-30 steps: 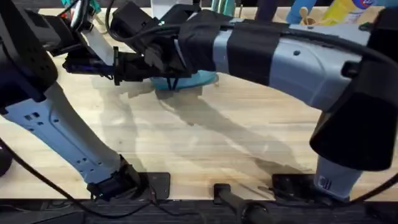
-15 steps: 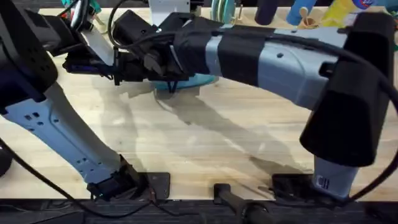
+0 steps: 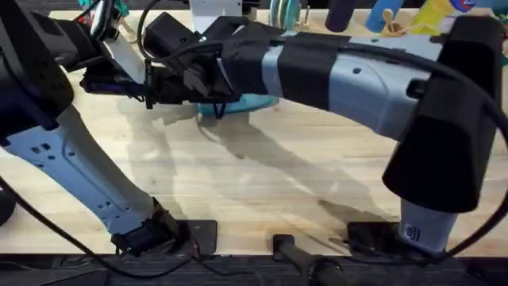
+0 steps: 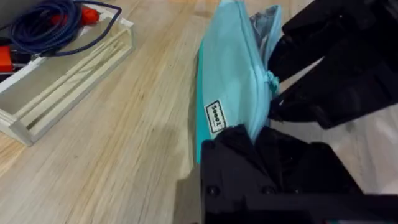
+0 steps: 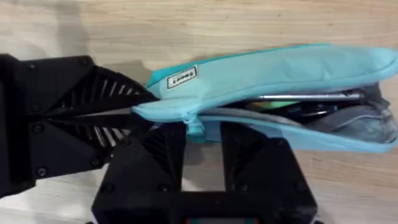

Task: Unzip the bag, pick up the pens from the table one at a time and place them inside, then zip the bag closed.

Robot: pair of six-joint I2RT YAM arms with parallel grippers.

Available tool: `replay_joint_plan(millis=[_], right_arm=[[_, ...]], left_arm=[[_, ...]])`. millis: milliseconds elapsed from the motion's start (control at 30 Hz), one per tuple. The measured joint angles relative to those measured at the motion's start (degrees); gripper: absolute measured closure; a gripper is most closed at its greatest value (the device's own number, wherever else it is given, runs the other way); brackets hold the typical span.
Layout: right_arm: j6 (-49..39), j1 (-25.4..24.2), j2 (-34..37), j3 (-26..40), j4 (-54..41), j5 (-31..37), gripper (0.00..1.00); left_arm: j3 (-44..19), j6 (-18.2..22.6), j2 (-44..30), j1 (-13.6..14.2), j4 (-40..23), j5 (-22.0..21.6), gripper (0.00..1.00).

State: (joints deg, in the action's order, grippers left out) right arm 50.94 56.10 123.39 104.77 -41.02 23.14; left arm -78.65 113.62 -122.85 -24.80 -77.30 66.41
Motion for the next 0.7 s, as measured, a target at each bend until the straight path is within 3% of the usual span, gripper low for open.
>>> replay_joint_plan(millis=[500,700], right_arm=[[0.02,0.0,0.0,0.0,0.75,0.0,0.954],[0.02,0.0,0.0,0.0,0.73,0.0,0.958]], left_arm=[[-0.02,0.0,0.0,0.0,0.01,0.0,0.959],[-0.02,0.0,0.0,0.0,-0.01,0.0,0.959]])
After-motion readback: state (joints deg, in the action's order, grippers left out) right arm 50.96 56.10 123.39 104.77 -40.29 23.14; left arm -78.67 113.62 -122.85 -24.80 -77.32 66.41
